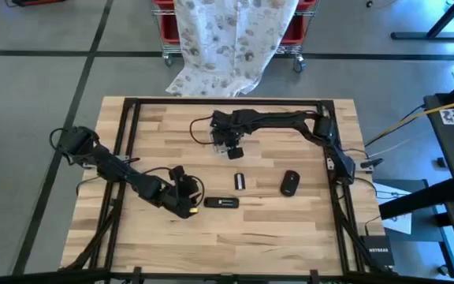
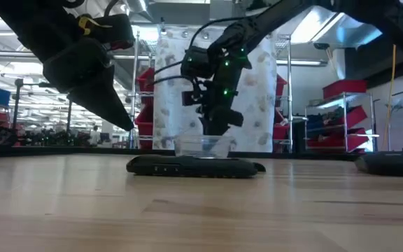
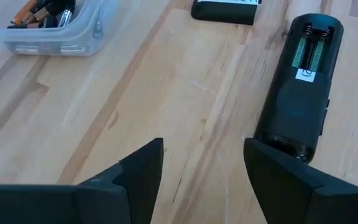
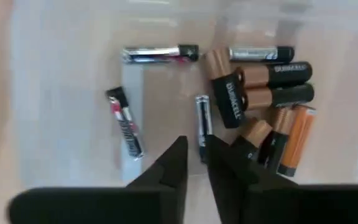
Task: Insert battery
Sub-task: Insert the white battery into the remote control
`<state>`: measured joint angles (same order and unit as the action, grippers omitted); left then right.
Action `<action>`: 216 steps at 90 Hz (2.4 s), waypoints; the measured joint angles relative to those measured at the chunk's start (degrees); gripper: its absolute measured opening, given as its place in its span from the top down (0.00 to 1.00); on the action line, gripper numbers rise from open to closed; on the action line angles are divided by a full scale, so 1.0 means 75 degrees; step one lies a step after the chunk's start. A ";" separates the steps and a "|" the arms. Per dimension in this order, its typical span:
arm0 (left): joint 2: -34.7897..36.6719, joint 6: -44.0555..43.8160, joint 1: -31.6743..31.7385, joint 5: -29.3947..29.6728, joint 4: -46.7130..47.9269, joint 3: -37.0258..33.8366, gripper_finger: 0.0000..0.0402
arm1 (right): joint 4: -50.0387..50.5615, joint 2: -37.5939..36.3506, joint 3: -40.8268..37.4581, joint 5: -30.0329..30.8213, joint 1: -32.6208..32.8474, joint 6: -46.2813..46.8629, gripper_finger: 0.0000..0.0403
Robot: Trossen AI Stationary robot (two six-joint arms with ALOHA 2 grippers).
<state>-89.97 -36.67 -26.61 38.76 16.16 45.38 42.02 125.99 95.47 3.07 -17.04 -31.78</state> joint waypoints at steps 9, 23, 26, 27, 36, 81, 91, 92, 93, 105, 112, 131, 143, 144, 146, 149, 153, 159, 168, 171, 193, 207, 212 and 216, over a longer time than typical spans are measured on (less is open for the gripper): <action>-0.0001 0.0000 0.0002 -0.0001 -0.0009 -0.0002 0.49 | -0.0455 0.0010 -0.0262 0.0308 0.0000 0.0006 0.75; -0.0001 0.0000 0.0001 -0.0002 -0.0014 -0.0002 0.49 | -0.0733 -0.0028 -0.0565 0.0303 -0.0052 0.0004 0.74; 0.0000 0.0002 0.0001 0.0000 -0.0028 -0.0001 0.49 | -0.0749 -0.0031 -0.0600 0.0301 -0.0074 0.0004 0.75; 0.0000 0.0002 0.0002 0.0000 -0.0033 -0.0002 0.49 | -0.0750 -0.0031 -0.0607 0.0282 -0.0076 0.0005 0.76; 0.0000 0.0073 0.0002 0.0000 -0.0032 -0.0002 0.49 | -0.0770 -0.0034 -0.0666 0.0182 -0.0081 0.0000 0.87; 0.0000 0.0090 0.0002 0.0000 -0.0010 -0.0002 0.49 | 0.0030 -0.0634 -0.0249 0.0184 0.0070 0.0216 1.00; 0.0000 0.0087 0.0002 0.0000 -0.0007 -0.0002 0.49 | 0.0237 -0.1009 -0.0228 0.0138 0.0070 0.0234 0.99; 0.0000 0.0087 0.0001 0.0000 -0.0010 -0.0001 0.49 | 0.0246 -0.1034 -0.0228 0.0115 0.0070 0.0234 0.99; -0.0001 0.0085 0.0000 0.0000 -0.0010 0.0000 0.49 | 0.0255 -0.1058 -0.0228 0.0089 0.0070 0.0234 0.99; 0.0000 0.0058 0.0002 0.0000 -0.0002 0.0000 0.49 | 0.0315 -0.1408 -0.0228 -0.0384 0.0075 0.0248 0.99; 0.0000 0.0012 -0.0003 0.0000 0.0000 -0.0001 0.49 | 0.0440 -0.1494 -0.0226 -0.0809 0.0119 0.0274 1.00; 0.0000 0.0010 -0.0003 -0.0007 -0.0013 -0.0002 0.49 | 0.0255 -0.1132 -0.0538 -0.1102 0.0125 0.0182 0.97; -0.0001 0.0076 -0.0001 -0.0029 -0.0028 -0.0002 0.49 | 0.0182 -0.0676 -0.0663 -0.1098 0.0119 -0.0101 0.86; 0.0000 0.0087 0.0000 -0.0028 -0.0030 -0.0002 0.49 | 0.0193 -0.0646 -0.0663 -0.1095 0.0119 -0.0131 0.85; 0.0000 0.0095 0.0000 -0.0026 -0.0032 -0.0001 0.49 | 0.0213 -0.0588 -0.0663 -0.1088 0.0119 -0.0183 0.83; -0.0001 0.0133 0.0000 -0.0026 -0.0035 -0.0002 0.49 | 0.0196 -0.0494 -0.0663 -0.1000 0.0119 -0.0232 0.79; 0.0000 0.0169 0.0000 -0.0029 -0.0038 -0.0002 0.49 | 0.0145 -0.0372 -0.0663 -0.0864 0.0119 -0.0273 0.75; -0.0002 0.0217 0.0005 -0.0024 -0.0045 -0.0002 0.49 | 0.0119 -0.0226 -0.0645 -0.0595 0.0119 -0.0348 0.71; -0.0001 0.0291 0.0011 -0.0024 -0.0043 -0.0002 0.49 | 0.0074 -0.0082 -0.0616 -0.0405 0.0109 -0.0397 0.69; -0.0003 0.0291 0.0011 -0.0017 -0.0035 -0.0001 0.49 | 0.0078 -0.0042 -0.0616 -0.0374 0.0110 -0.0401 0.69; -0.0001 0.0291 0.0011 -0.0003 -0.0028 -0.0002 0.49 | -0.0158 0.0039 -0.0632 -0.0341 0.0115 -0.0206 0.88; -0.0001 0.0289 0.0011 -0.0003 -0.0033 -0.0002 0.49 | -0.0279 0.0051 -0.0636 -0.0264 0.0125 0.0019 0.96; -0.0003 0.0286 0.0011 0.0000 -0.0038 -0.0001 0.49 | -0.0265 -0.0017 -0.0638 -0.0267 0.0133 0.0020 0.98; 0.0000 0.0289 0.0011 -0.0002 -0.0036 -0.0001 0.49 | -0.0280 -0.0089 -0.0642 -0.0253 0.0143 0.0033 0.98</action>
<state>-89.97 -34.50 -26.52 38.75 15.89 45.37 39.92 125.32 90.65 1.17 -15.97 -31.53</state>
